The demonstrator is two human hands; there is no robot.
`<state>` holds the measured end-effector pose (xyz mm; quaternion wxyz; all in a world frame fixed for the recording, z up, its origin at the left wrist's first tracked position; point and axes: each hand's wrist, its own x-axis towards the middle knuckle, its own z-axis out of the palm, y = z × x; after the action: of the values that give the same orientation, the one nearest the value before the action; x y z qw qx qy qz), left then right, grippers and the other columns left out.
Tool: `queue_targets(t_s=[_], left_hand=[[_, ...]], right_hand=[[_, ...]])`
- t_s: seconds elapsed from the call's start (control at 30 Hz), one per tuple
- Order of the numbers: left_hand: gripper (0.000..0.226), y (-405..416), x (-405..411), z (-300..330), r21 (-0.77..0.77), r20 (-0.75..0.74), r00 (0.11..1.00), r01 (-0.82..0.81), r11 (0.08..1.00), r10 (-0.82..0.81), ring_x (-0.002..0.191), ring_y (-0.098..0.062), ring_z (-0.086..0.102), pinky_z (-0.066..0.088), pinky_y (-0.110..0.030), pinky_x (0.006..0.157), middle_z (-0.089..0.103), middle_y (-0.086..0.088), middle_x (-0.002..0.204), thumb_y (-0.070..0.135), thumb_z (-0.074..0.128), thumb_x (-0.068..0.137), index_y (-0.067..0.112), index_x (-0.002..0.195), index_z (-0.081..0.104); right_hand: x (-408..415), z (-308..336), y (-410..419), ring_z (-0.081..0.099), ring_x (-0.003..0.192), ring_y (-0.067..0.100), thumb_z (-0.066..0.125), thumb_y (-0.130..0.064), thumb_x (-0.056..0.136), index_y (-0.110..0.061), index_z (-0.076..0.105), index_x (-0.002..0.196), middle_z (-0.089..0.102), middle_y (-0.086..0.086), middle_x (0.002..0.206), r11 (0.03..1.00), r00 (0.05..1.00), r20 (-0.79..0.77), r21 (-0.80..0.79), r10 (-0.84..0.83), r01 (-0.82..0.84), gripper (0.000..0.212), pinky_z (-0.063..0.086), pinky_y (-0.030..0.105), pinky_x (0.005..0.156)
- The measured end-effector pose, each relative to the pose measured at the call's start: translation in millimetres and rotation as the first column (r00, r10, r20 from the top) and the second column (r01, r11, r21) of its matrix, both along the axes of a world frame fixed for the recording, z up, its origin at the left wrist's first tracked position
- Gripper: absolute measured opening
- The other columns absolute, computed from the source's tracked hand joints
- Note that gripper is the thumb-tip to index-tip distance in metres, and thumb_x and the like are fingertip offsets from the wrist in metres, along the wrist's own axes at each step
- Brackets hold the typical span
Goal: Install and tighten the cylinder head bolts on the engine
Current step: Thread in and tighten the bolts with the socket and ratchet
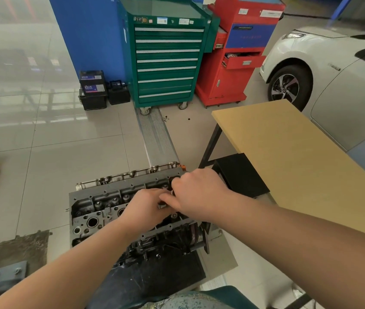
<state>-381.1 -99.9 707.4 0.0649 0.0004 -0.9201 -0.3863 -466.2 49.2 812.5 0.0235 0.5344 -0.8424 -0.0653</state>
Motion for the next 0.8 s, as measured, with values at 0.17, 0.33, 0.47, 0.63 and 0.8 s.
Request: queue_targets(t_s=[0.17,0.33,0.47,0.63,0.8], left_hand=[[0.014,-15,-9,6,0.052,0.186,0.976,0.105,0.993,-0.113,0.084,-0.019,0.074,0.060,-0.041,0.079,0.077,0.001,0.092,0.027,0.073,0.097,0.014,0.103,0.076],[0.033,-9,-8,14,0.127,0.144,0.977,0.142,0.982,-0.160,0.078,0.000,0.066,0.050,-0.013,0.072,0.068,0.026,0.082,0.021,0.074,0.088,0.050,0.083,0.061],[0.026,0,1,5,0.045,0.012,0.999,-0.035,0.998,0.035,0.071,-0.001,0.063,0.046,-0.012,0.064,0.065,0.023,0.073,0.018,0.081,0.084,0.039,0.082,0.065],[0.003,-6,0,0,0.077,0.030,0.999,0.015,0.997,-0.017,0.075,-0.009,0.070,0.057,-0.028,0.071,0.074,0.007,0.084,0.015,0.075,0.092,0.014,0.094,0.077],[0.036,-11,-3,7,0.235,0.141,0.976,0.127,0.964,-0.163,0.091,0.002,0.070,0.051,-0.013,0.079,0.072,0.026,0.094,0.017,0.076,0.092,0.051,0.092,0.066]], right_hand=[[-7,14,-1,0.055,0.089,0.017,0.068,-0.023,0.093,-0.021,0.052,0.121,0.060,-0.001,0.103,0.978,0.971,0.145,0.069,0.188,-0.199,0.033,0.036,0.032,0.062],[6,9,-5,0.052,0.063,0.019,0.049,-0.040,0.104,-0.016,0.055,0.113,0.047,-0.002,0.072,0.992,0.995,0.043,0.087,0.087,-0.091,0.026,0.040,0.033,0.050],[4,5,-6,0.044,0.055,0.017,0.032,-0.066,0.103,-0.020,0.060,0.096,0.043,-0.003,0.063,0.995,0.998,-0.056,0.095,-0.037,0.042,0.055,0.030,0.031,0.049],[-1,12,-5,0.059,0.088,0.021,0.068,-0.038,0.095,-0.022,0.048,0.123,0.059,0.000,0.103,0.985,0.984,0.113,0.086,0.137,-0.147,0.038,0.044,0.036,0.059],[3,9,-6,0.043,0.051,0.016,0.048,-0.045,0.105,-0.017,0.054,0.103,0.051,-0.001,0.067,0.985,0.985,-0.103,0.116,0.139,-0.127,0.029,0.031,0.032,0.044]])
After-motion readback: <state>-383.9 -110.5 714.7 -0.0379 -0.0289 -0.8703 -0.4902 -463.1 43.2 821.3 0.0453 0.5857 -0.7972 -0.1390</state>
